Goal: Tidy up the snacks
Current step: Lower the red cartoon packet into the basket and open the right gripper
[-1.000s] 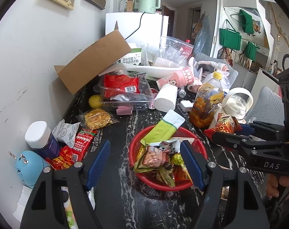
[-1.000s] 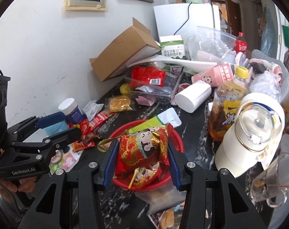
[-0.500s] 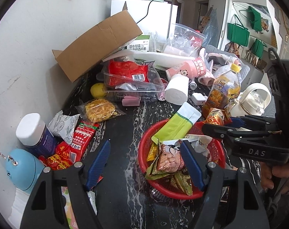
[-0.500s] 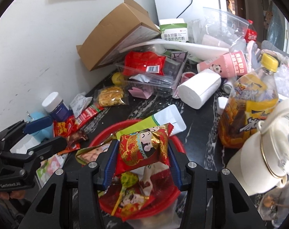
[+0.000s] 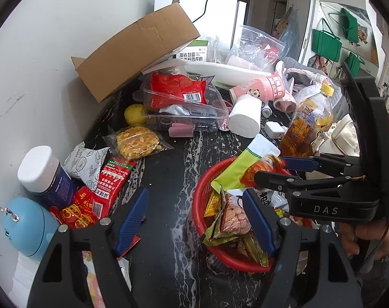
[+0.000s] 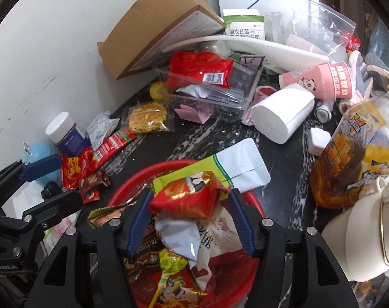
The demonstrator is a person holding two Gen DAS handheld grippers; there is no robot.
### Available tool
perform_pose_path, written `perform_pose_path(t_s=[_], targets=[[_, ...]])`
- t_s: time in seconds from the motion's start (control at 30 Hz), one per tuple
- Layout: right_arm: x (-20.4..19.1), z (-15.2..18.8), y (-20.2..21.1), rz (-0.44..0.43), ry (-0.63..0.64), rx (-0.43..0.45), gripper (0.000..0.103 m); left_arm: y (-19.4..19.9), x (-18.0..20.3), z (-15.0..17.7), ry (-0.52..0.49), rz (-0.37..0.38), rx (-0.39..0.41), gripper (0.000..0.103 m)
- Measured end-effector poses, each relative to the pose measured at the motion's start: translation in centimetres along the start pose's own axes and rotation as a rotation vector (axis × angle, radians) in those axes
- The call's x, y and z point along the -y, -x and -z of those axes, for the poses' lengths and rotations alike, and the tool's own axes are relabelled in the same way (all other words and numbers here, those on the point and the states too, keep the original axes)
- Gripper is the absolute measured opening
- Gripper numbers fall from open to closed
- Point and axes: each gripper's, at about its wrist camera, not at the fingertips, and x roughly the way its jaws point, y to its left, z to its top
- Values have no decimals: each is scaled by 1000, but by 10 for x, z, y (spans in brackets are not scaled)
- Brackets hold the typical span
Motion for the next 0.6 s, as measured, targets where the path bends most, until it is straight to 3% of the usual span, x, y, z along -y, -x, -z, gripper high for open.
perform_pose_path(t_s=[0.17, 0.6], targets=[[3, 2, 6, 7, -16, 2, 70, 6, 2, -1, -9, -5, 8, 75], [6, 14, 58, 36, -45, 79, 70, 37, 25, -6, -50, 19, 65, 75]])
